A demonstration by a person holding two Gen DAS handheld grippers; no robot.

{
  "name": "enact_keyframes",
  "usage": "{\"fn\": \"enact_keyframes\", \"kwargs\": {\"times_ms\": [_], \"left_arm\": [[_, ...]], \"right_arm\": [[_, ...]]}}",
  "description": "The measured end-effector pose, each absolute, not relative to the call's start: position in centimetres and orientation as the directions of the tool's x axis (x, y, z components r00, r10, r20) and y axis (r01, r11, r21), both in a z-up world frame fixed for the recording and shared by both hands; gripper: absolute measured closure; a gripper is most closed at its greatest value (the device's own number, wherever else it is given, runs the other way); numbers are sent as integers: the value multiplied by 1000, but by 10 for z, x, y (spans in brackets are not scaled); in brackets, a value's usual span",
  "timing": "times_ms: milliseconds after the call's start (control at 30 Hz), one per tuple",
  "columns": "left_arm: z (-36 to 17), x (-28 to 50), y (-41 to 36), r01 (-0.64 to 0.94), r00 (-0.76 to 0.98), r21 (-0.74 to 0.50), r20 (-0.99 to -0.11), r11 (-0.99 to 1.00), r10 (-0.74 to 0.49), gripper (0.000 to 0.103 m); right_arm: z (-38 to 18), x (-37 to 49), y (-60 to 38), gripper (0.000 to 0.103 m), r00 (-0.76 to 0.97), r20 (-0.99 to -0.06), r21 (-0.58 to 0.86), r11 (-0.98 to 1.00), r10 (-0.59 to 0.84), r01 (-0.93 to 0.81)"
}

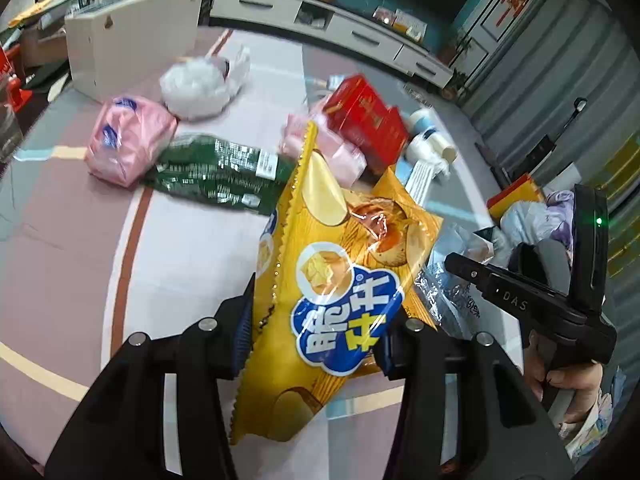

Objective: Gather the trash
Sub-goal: 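Carry both bags to the black bin and open both tools over it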

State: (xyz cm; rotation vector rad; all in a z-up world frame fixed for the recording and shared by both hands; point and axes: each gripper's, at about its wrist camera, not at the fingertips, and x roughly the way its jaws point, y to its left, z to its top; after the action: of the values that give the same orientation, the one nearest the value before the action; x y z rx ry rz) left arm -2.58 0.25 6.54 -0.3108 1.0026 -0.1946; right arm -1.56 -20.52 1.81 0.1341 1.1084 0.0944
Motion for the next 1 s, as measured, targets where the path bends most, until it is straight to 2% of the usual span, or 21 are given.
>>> {"fn": "enact_keyframes", "kwargs": {"times_ms": [100,367,667,1000], "left_arm": [[81,-33,2,28,561,-349,-770,937,-303,54],[116,-34,-33,95,604,-329,-731,940,-317,54],[147,-21,-132,249,619,-320,-673,914,-404,54],[145,-4,-251,389,561,-267,-691,882,-456,54]], "right_arm": [[39,-22,-210,82,485,-855,196,980,183,-24],[98,-30,-249,82,638,-752,238,971,165,29],[129,-52,-327,82,728,-685,244,950,25,197],[133,-85,-416,82,720,-672,228,877,-173,423]]}}
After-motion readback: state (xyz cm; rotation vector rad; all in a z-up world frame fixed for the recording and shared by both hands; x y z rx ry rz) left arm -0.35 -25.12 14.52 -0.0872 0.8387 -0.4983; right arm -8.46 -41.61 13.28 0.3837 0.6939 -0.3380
